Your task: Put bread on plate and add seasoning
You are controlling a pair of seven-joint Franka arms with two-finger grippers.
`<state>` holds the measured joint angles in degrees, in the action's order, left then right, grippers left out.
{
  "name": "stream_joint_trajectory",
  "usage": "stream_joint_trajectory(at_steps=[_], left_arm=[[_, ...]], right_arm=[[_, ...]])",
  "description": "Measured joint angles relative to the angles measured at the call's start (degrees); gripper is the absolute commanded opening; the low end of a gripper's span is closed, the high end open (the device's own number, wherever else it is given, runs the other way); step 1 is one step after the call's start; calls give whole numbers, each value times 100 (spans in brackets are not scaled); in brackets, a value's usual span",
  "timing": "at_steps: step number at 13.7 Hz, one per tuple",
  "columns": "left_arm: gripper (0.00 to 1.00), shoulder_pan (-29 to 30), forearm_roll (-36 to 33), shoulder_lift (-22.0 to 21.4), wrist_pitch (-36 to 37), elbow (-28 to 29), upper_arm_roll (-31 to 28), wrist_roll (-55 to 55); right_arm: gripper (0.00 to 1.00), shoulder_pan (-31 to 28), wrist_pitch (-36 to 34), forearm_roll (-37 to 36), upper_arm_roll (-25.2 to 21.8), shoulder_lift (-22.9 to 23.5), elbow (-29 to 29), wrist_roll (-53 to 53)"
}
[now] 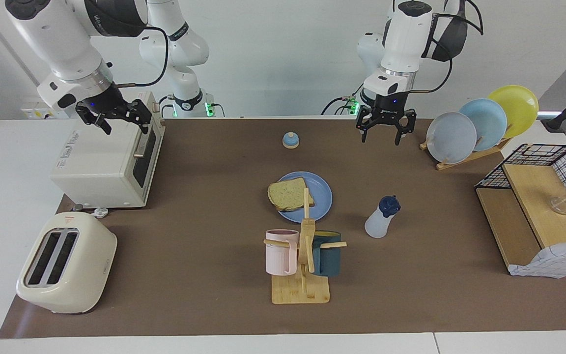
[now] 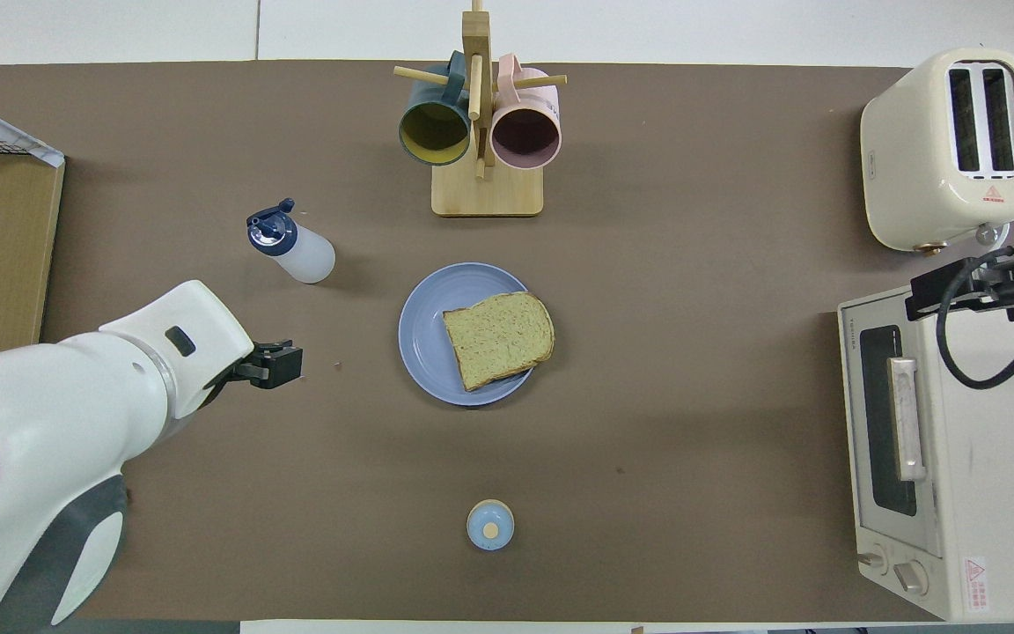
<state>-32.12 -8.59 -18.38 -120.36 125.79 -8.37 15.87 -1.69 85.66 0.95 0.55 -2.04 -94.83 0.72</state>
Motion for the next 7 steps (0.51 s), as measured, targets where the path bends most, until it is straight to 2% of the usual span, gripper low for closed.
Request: stream_joint_trajectory(at_steps=[3,7], left_arm=[[100,289,97,506,935,-1069,-17,0],[100,788,286,1193,1628,-2334,-25,-2]], right_arm=[[100,0,0,0,0,0,0,0],[100,0,0,0,0,0,0,0]])
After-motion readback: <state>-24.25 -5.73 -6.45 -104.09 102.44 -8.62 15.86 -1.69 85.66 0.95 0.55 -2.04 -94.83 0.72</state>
